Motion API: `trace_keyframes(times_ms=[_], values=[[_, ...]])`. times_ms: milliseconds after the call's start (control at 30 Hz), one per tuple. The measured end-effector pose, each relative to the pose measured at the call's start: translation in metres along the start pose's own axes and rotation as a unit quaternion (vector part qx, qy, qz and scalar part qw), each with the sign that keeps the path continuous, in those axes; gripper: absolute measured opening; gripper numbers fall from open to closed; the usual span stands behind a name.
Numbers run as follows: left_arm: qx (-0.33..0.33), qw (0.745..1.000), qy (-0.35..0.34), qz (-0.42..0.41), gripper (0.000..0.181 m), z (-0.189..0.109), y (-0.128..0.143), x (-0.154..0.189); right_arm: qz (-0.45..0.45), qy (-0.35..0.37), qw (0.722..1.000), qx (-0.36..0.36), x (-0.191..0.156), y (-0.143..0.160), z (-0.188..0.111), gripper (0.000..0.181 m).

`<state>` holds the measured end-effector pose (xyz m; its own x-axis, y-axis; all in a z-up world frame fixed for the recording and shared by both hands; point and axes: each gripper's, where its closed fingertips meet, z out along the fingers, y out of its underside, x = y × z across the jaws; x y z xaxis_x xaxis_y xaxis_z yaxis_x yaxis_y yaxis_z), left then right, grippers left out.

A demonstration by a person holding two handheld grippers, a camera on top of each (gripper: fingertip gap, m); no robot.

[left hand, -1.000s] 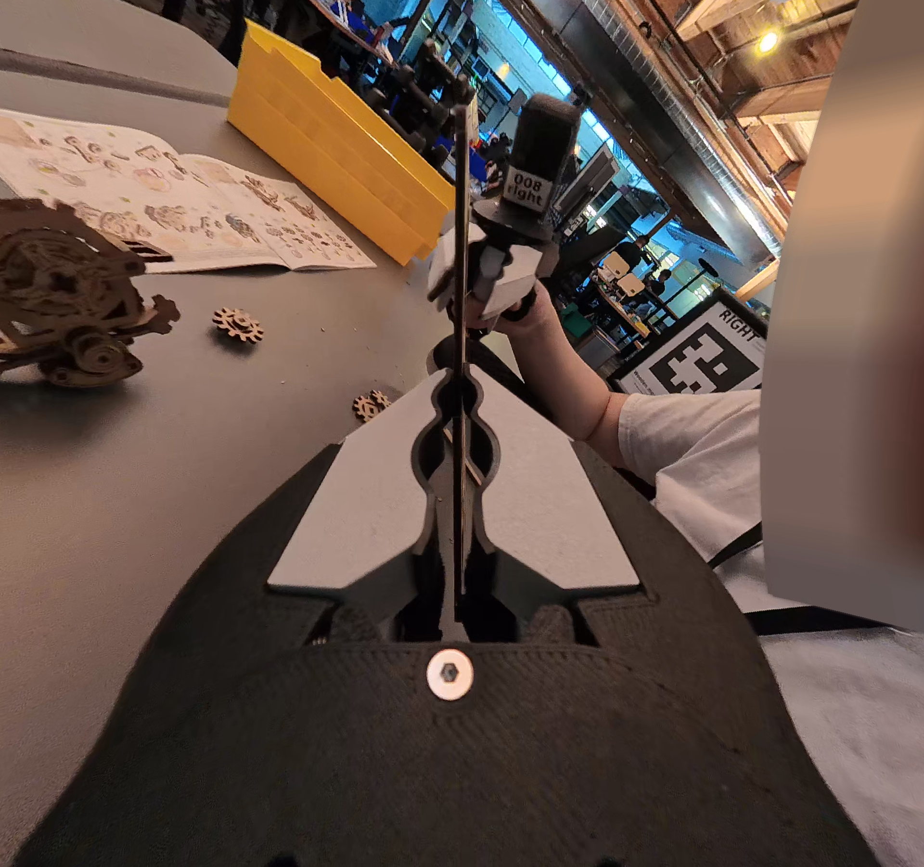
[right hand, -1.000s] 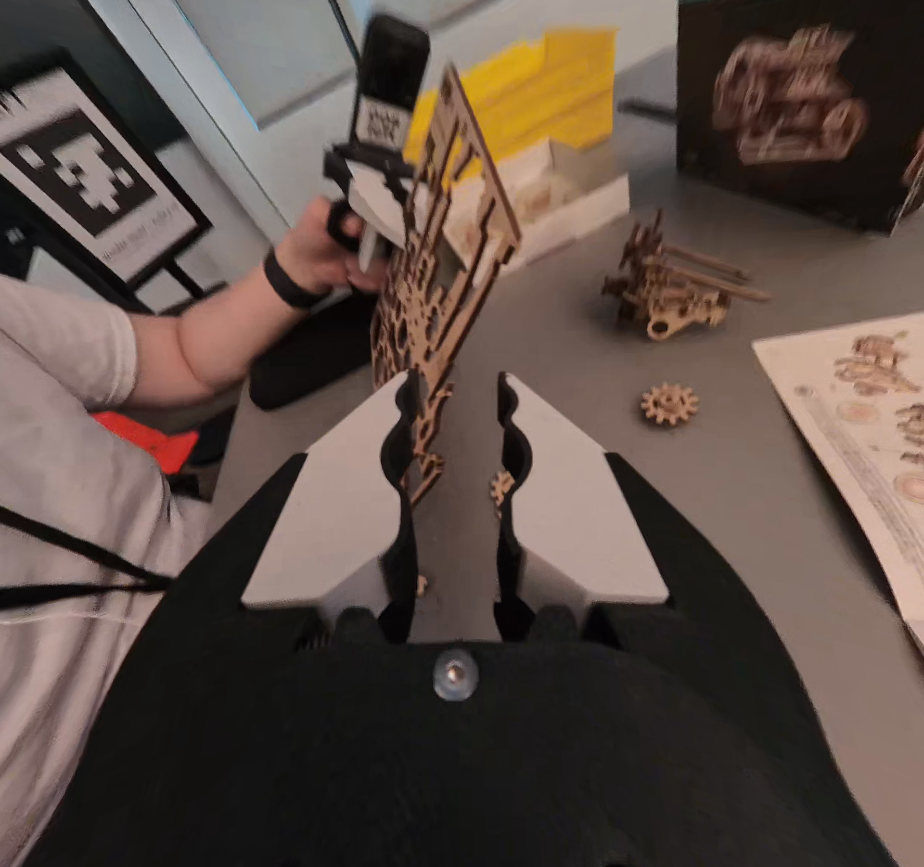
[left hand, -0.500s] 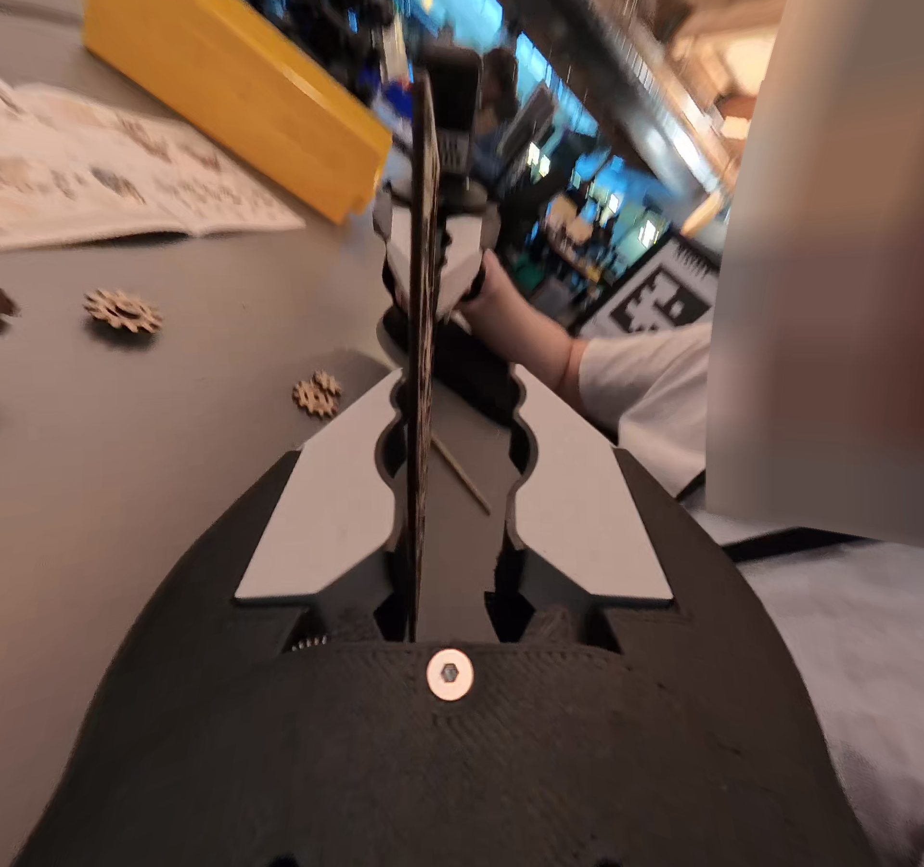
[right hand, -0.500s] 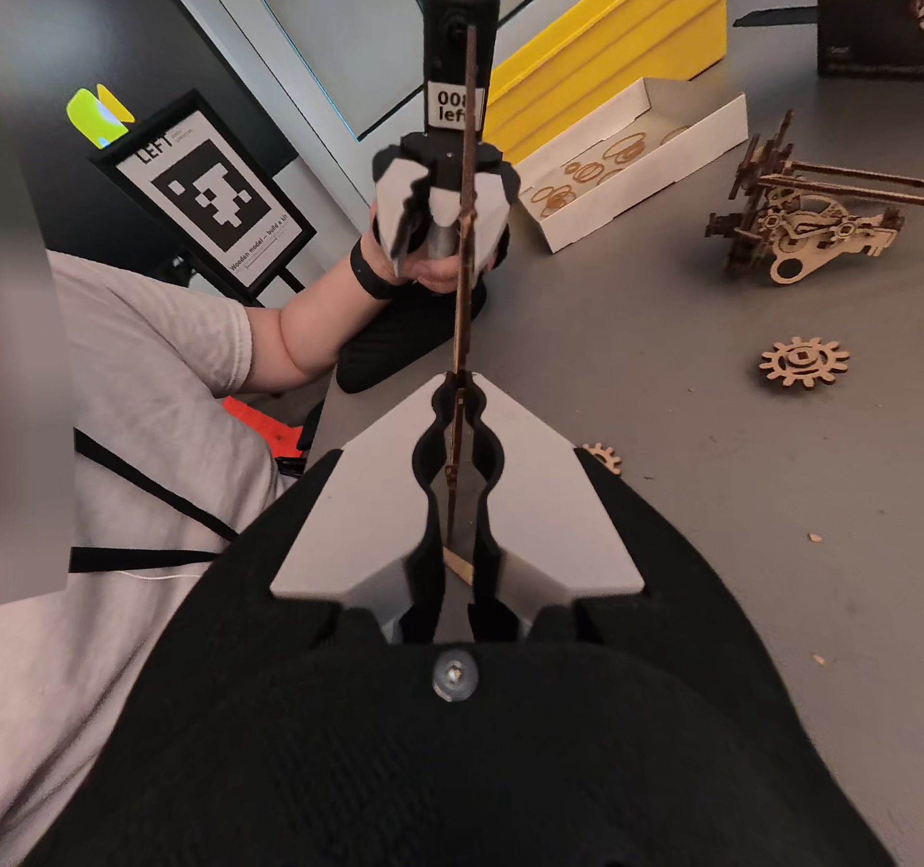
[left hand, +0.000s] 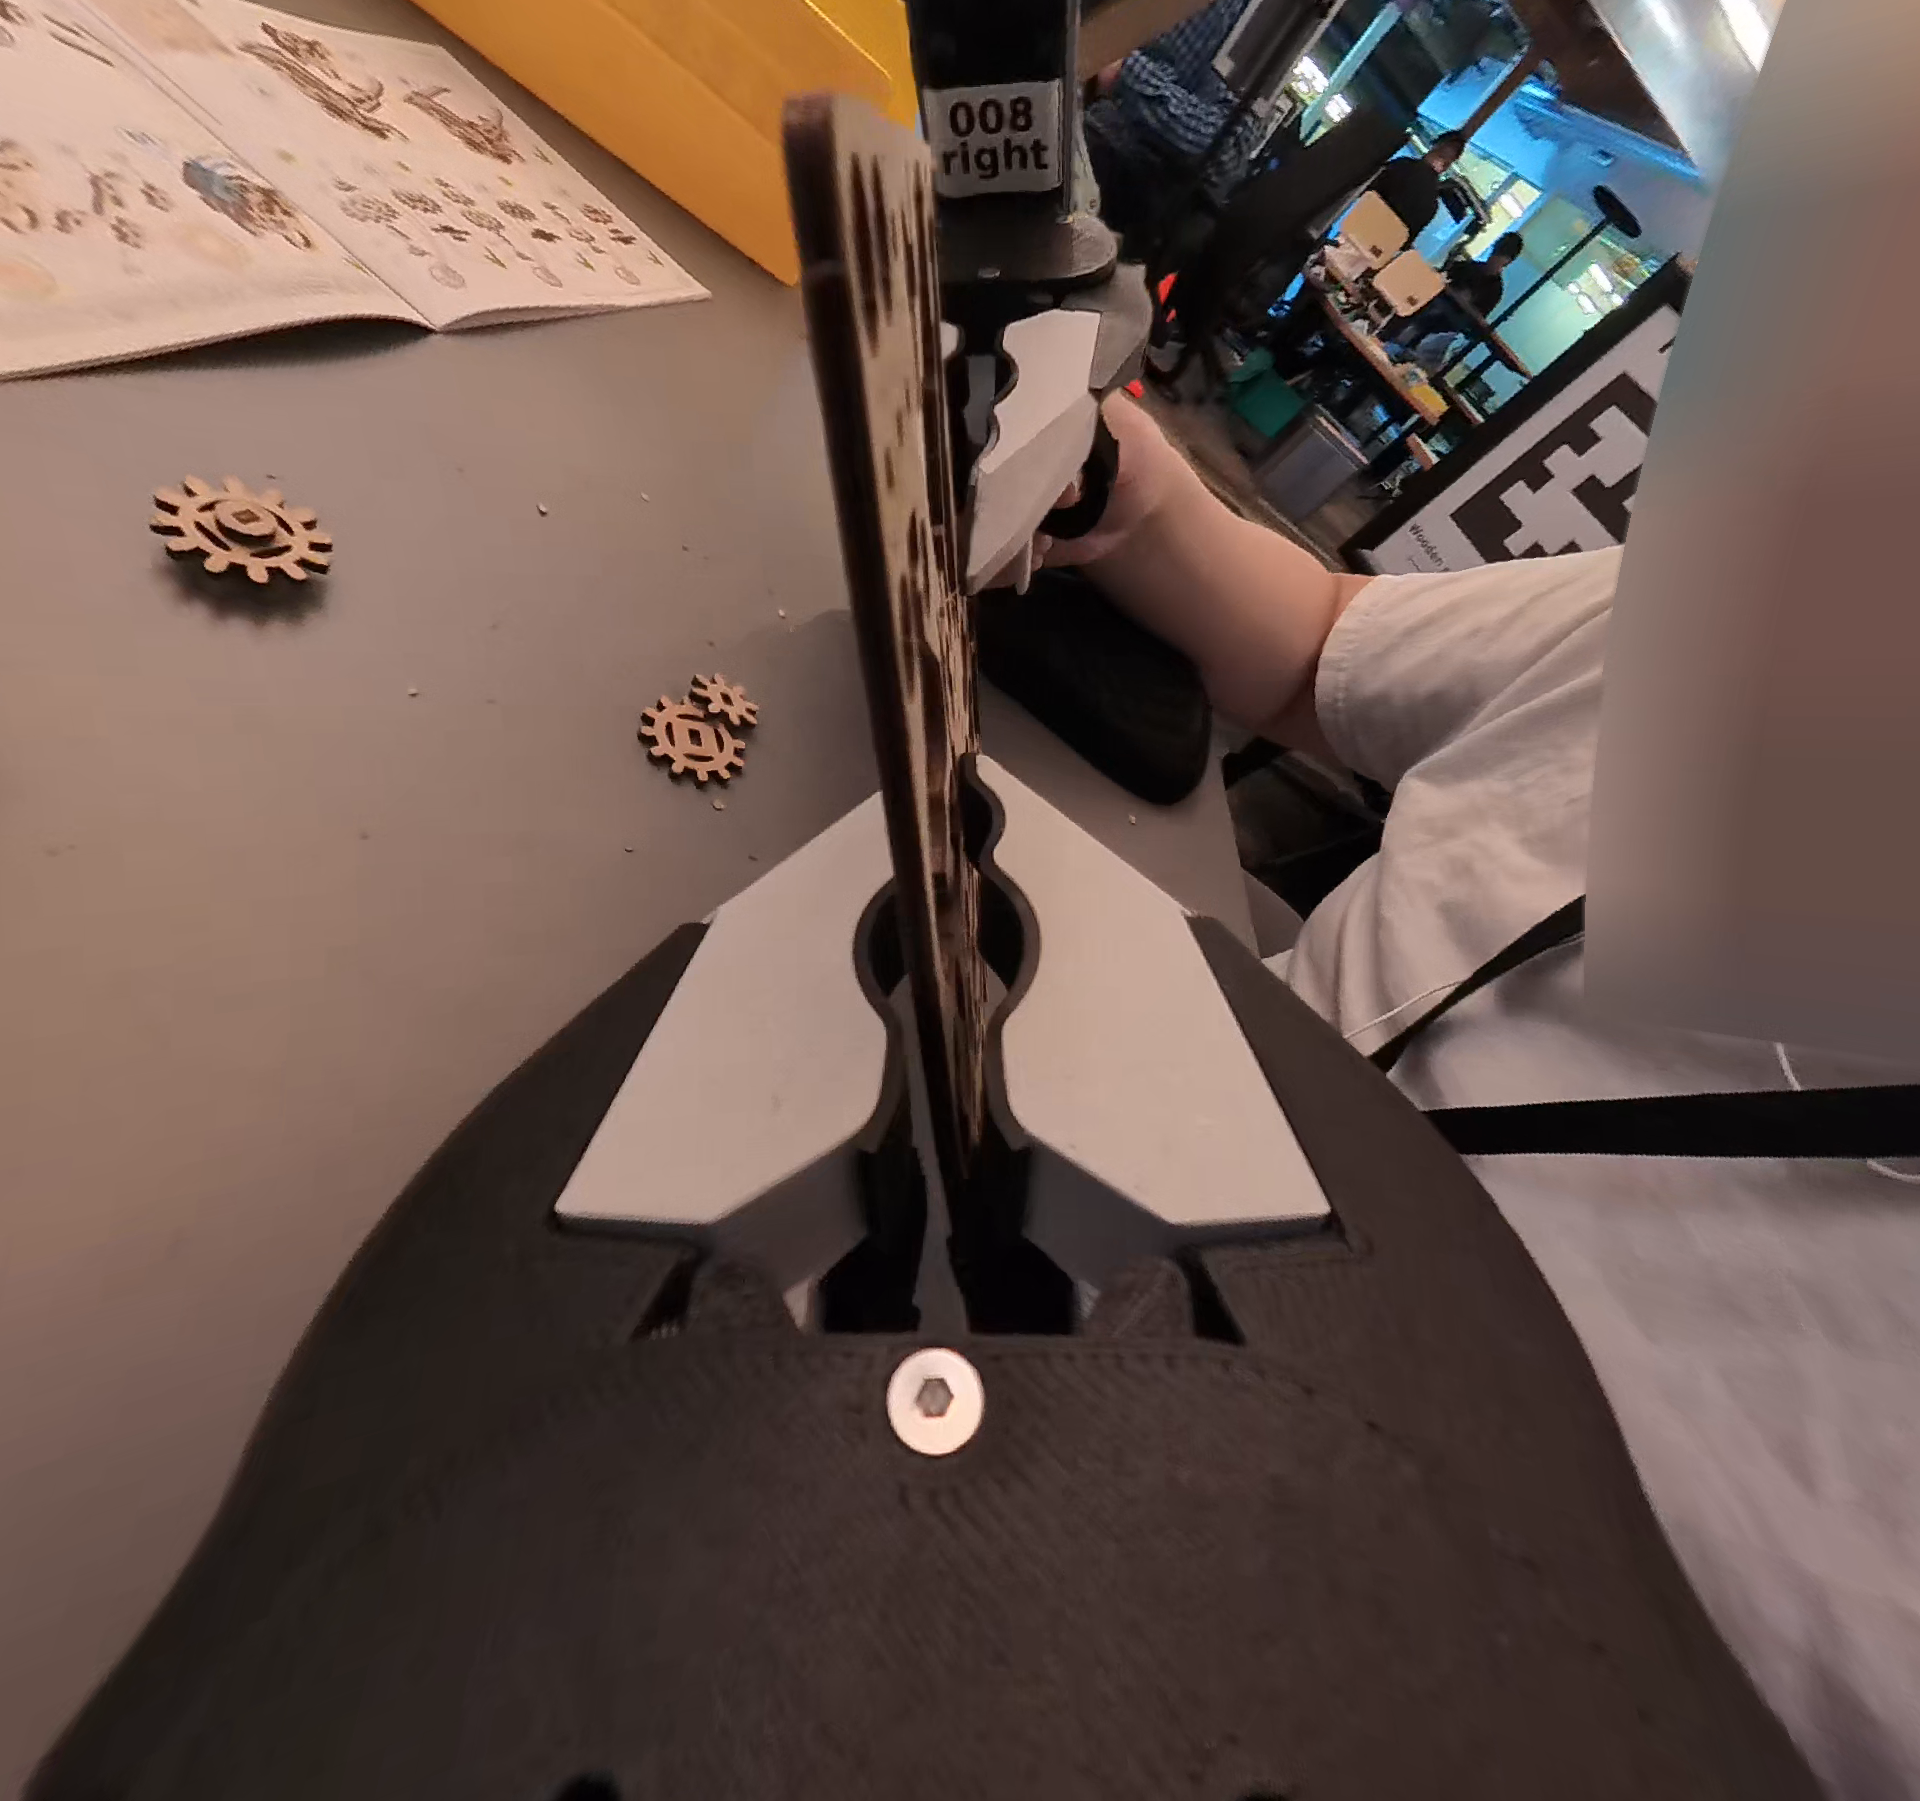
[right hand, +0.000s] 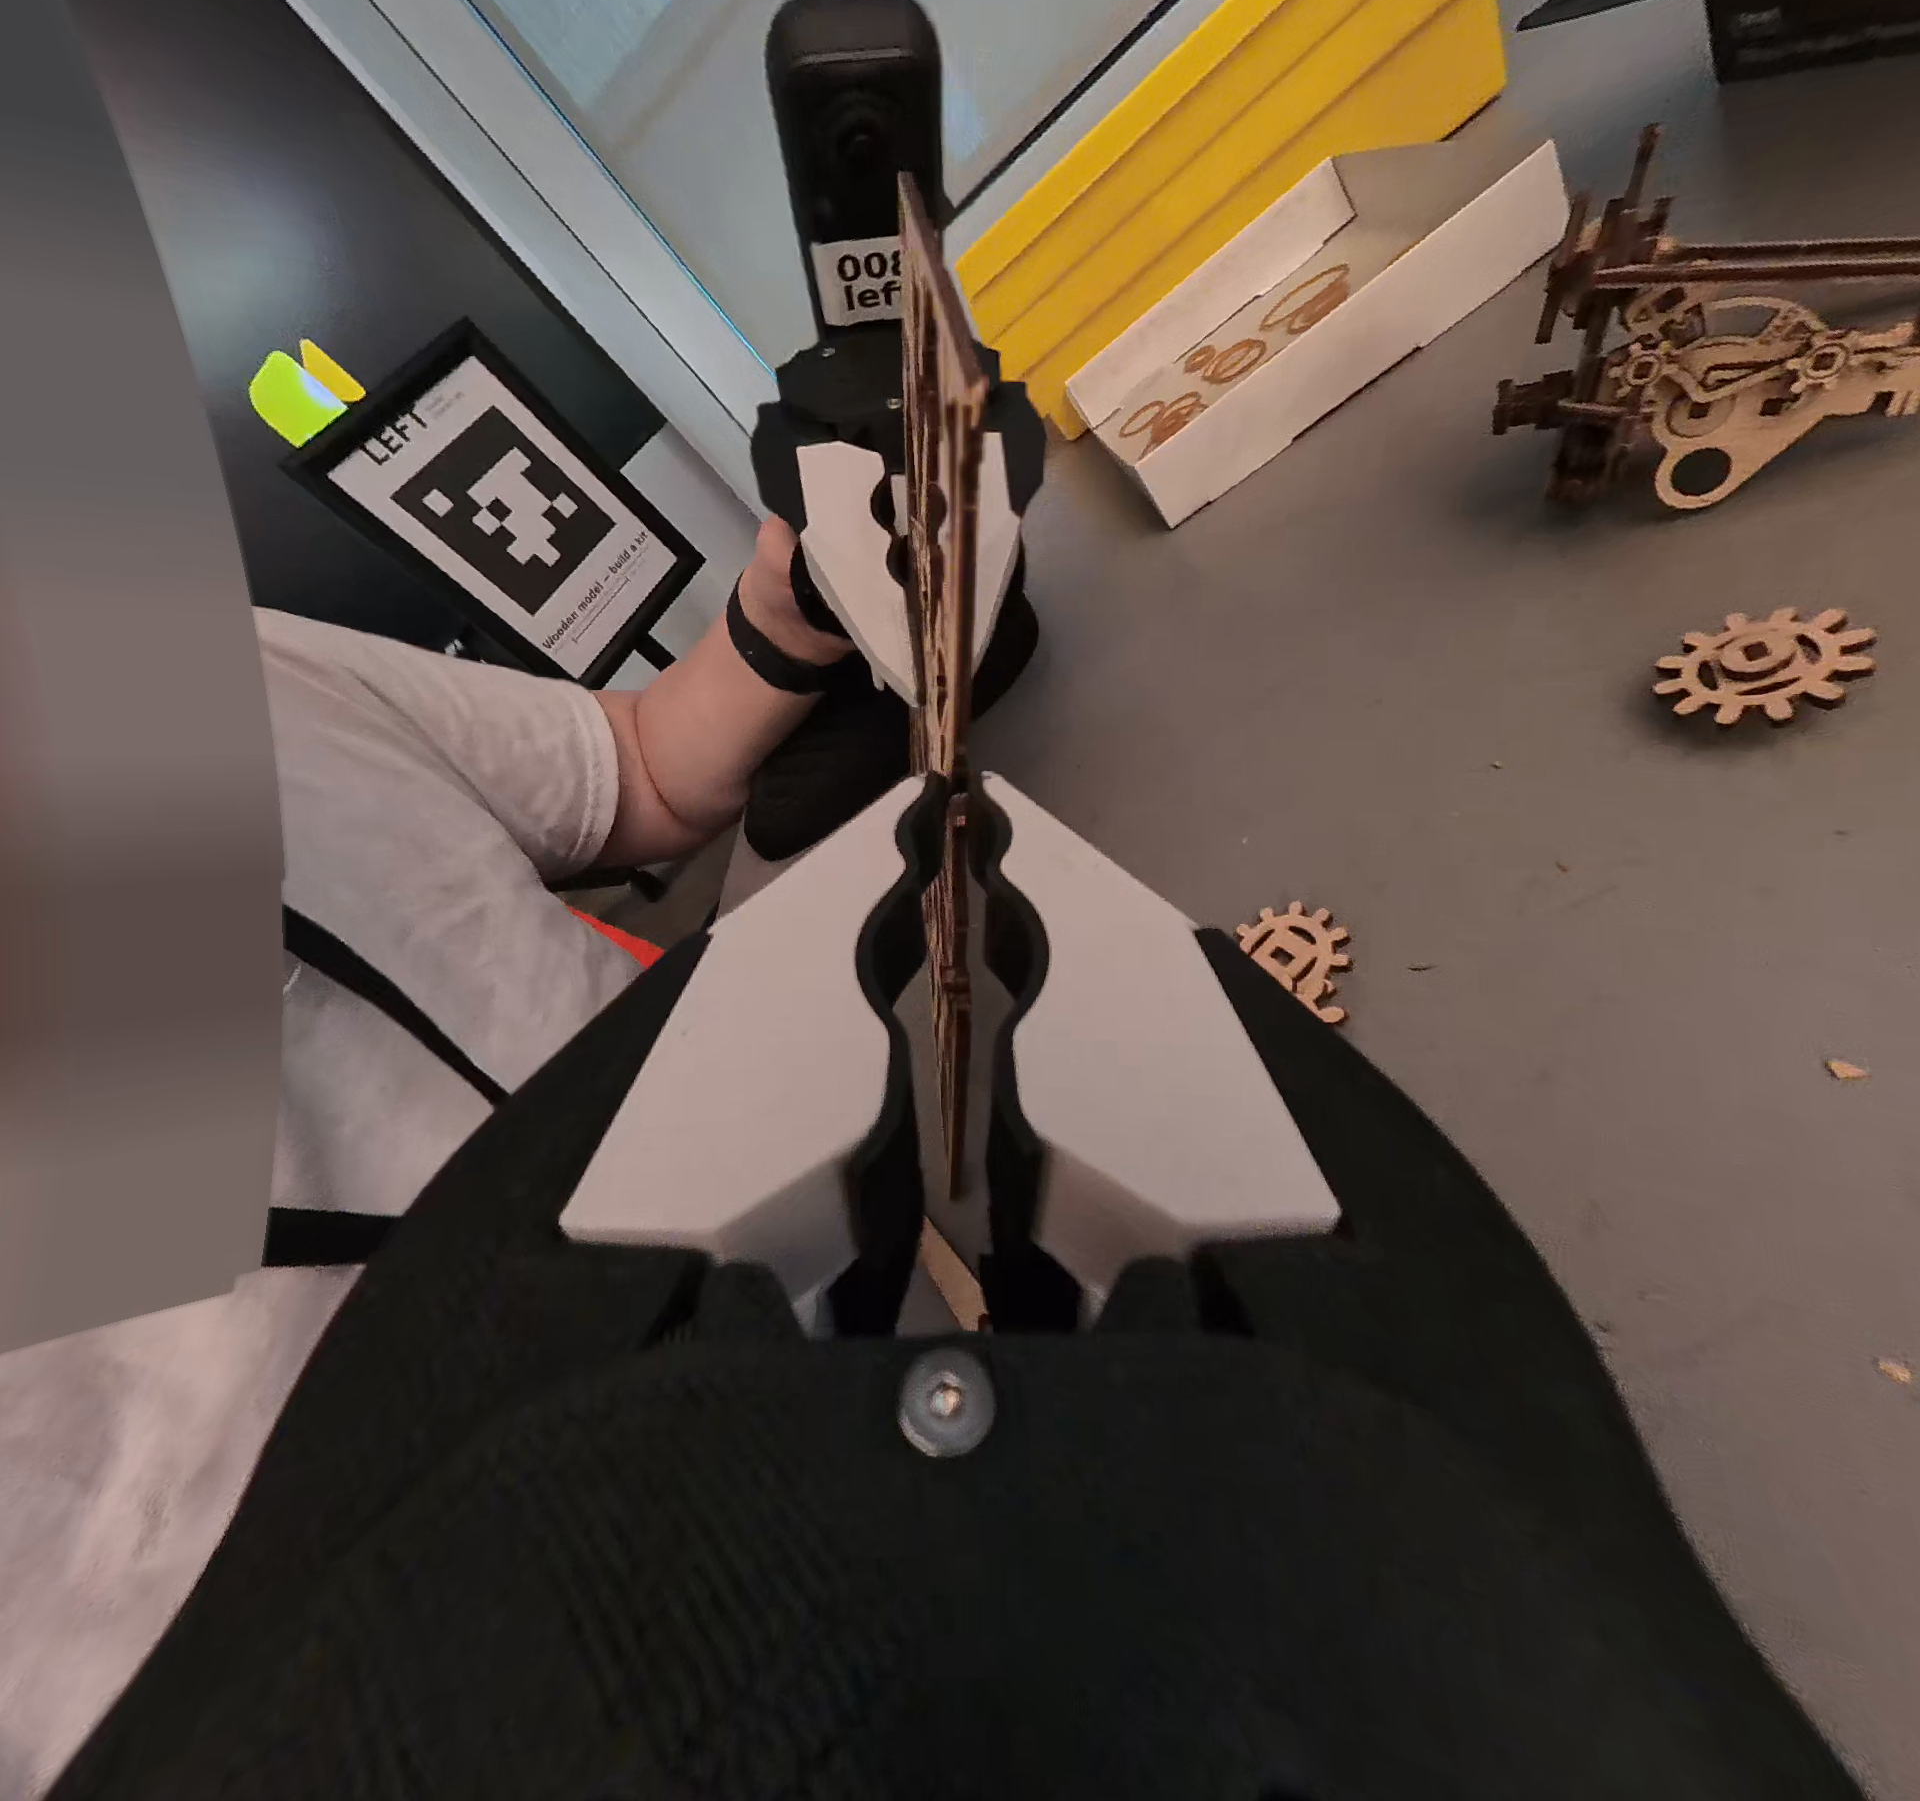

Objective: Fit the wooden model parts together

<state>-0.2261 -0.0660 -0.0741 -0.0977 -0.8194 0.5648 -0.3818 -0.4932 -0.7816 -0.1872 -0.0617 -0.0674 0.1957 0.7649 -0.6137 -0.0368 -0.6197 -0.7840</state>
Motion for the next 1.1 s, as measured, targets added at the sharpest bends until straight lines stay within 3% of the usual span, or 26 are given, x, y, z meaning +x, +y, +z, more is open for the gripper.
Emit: trace_keyframes(times_ms=[767,1100], values=[[0.015,0.997,0.012,-0.068,0.0,0.0,0.005,-0.012,0.01,0.03,1.0,0.002,0.014,0.0,0.003,0.001],[0.021,0.998,0.018,-0.048,0.001,0.004,0.005,-0.003,0.005,0.059,0.998,-0.012,0.021,0.001,0.001,0.004]])
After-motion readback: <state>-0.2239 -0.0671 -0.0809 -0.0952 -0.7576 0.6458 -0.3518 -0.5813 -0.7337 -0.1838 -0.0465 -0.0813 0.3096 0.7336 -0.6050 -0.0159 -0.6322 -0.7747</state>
